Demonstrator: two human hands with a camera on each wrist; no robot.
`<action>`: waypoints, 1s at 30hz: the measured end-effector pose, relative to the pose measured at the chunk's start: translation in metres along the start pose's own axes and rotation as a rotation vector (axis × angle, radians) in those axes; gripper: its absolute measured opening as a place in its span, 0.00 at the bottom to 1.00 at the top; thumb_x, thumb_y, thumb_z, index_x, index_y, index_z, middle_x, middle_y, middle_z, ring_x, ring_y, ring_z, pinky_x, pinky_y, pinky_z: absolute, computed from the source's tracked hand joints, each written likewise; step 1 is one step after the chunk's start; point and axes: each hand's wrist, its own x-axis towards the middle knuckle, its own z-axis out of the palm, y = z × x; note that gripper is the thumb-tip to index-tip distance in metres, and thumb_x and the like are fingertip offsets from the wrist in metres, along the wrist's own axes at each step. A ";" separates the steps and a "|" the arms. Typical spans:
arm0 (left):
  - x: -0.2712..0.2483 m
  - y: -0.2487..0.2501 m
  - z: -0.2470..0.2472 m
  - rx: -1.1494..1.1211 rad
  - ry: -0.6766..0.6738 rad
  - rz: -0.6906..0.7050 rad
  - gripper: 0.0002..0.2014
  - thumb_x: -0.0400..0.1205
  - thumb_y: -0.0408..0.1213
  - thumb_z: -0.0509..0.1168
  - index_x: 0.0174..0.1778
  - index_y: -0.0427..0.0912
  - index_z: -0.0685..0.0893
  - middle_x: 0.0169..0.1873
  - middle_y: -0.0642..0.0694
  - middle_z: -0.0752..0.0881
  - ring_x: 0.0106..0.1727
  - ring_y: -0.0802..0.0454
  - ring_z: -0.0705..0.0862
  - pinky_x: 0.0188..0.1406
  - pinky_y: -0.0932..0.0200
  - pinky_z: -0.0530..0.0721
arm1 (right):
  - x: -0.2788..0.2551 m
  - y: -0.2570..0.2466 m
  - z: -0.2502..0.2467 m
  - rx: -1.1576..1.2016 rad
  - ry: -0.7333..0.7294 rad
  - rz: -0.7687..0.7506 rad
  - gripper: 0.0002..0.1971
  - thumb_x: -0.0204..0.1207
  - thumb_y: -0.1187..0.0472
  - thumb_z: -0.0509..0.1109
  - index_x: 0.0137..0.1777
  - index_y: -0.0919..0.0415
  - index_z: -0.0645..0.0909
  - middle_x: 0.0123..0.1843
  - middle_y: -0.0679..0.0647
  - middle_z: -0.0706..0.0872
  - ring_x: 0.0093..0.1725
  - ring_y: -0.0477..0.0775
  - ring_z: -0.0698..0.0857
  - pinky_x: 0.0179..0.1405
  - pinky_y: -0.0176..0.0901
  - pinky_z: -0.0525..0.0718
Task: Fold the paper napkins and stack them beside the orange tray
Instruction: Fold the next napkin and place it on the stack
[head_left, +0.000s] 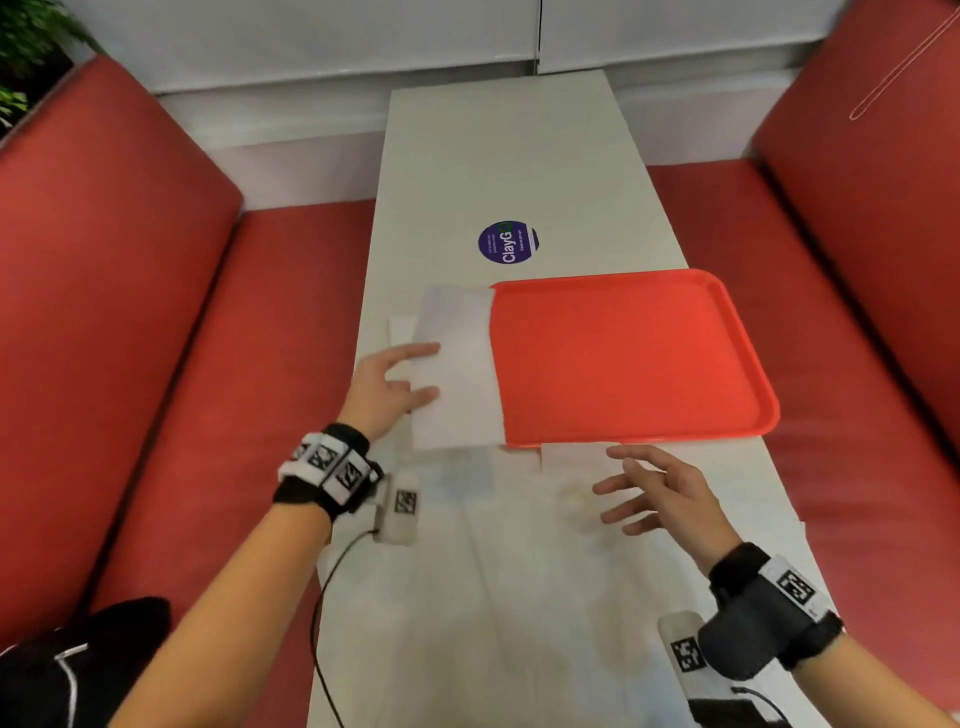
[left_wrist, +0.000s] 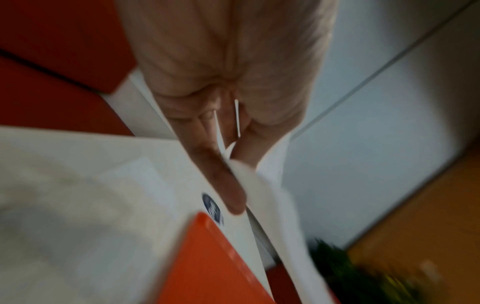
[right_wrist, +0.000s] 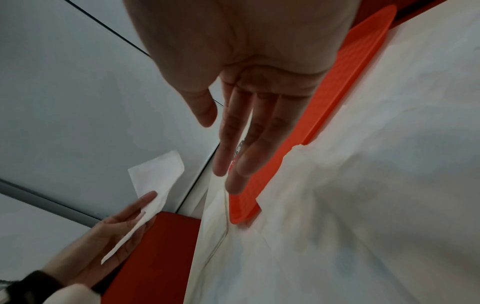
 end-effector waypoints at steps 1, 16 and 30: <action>0.015 -0.001 -0.010 0.026 0.002 -0.006 0.25 0.74 0.19 0.73 0.67 0.39 0.84 0.64 0.48 0.82 0.34 0.72 0.86 0.35 0.78 0.81 | 0.001 0.000 -0.001 -0.003 0.009 0.006 0.11 0.86 0.57 0.61 0.63 0.57 0.81 0.46 0.60 0.93 0.40 0.69 0.91 0.31 0.47 0.85; 0.107 -0.091 -0.021 0.111 0.041 -0.260 0.26 0.74 0.19 0.73 0.67 0.44 0.85 0.66 0.47 0.79 0.68 0.53 0.77 0.58 0.59 0.81 | 0.020 -0.003 -0.022 -0.047 0.145 0.073 0.11 0.86 0.56 0.61 0.58 0.60 0.83 0.43 0.62 0.92 0.34 0.64 0.89 0.30 0.46 0.83; 0.076 -0.087 -0.033 0.453 0.157 -0.206 0.16 0.75 0.34 0.77 0.58 0.49 0.88 0.66 0.40 0.76 0.65 0.39 0.78 0.66 0.46 0.77 | 0.012 -0.004 -0.026 -0.083 0.141 0.028 0.10 0.86 0.58 0.61 0.55 0.60 0.83 0.41 0.63 0.92 0.32 0.63 0.88 0.30 0.47 0.83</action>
